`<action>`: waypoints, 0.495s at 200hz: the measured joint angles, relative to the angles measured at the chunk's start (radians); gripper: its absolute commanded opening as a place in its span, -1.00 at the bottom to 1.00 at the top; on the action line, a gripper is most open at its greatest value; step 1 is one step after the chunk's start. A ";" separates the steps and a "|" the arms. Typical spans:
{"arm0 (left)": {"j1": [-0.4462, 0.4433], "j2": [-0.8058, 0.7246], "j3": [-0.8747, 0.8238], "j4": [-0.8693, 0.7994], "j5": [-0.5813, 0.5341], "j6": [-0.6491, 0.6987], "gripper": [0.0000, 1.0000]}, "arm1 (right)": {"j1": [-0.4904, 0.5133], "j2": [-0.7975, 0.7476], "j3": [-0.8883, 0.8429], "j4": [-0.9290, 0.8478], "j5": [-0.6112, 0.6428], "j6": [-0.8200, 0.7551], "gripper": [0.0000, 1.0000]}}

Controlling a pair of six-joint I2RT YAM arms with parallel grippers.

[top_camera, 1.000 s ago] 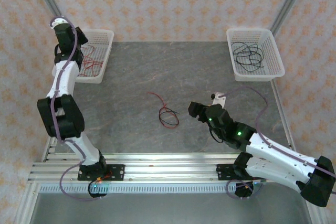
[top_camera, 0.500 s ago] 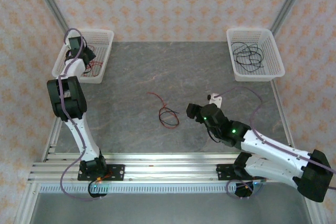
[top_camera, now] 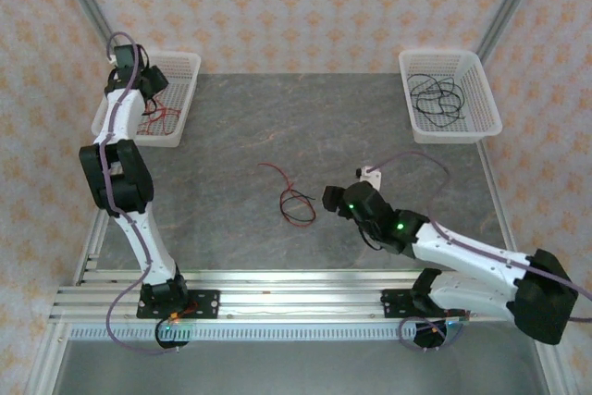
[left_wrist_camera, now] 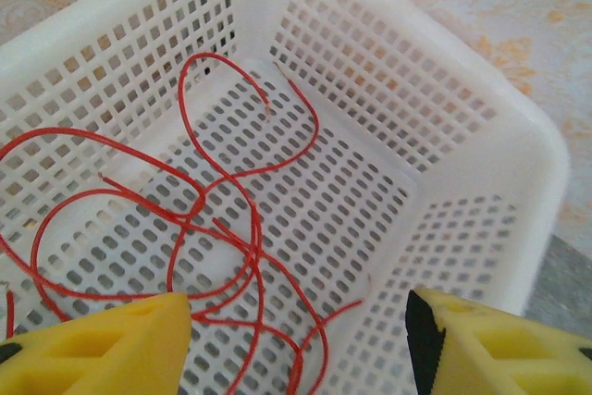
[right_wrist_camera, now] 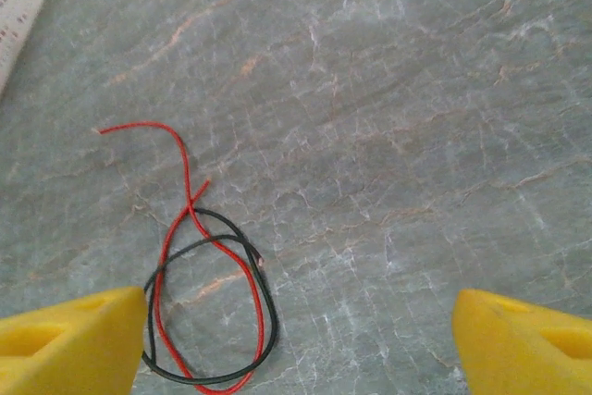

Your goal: Untangle the cables

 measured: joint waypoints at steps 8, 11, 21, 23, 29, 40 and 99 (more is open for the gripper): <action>-0.013 -0.026 -0.005 -0.013 0.000 0.002 0.28 | 0.000 0.034 0.010 0.002 -0.012 0.002 0.64; -0.018 -0.037 -0.007 -0.018 0.000 0.003 0.28 | 0.000 0.049 0.015 0.002 -0.019 0.002 0.62; -0.039 -0.082 -0.020 -0.029 0.000 0.008 0.28 | 0.000 0.096 0.034 0.006 -0.035 0.005 0.59; -0.043 -0.090 -0.023 -0.030 0.001 0.008 0.28 | 0.000 0.107 0.039 0.006 -0.038 0.003 0.58; -0.059 -0.126 -0.037 -0.038 0.003 0.010 0.27 | 0.000 0.140 0.056 0.008 -0.048 0.005 0.56; -0.087 -0.192 -0.069 -0.041 0.006 0.011 0.27 | 0.000 0.195 0.088 0.009 -0.064 0.007 0.51; -0.323 -0.623 -0.443 0.013 -0.003 -0.012 0.26 | 0.000 0.463 0.265 0.010 -0.135 -0.003 0.36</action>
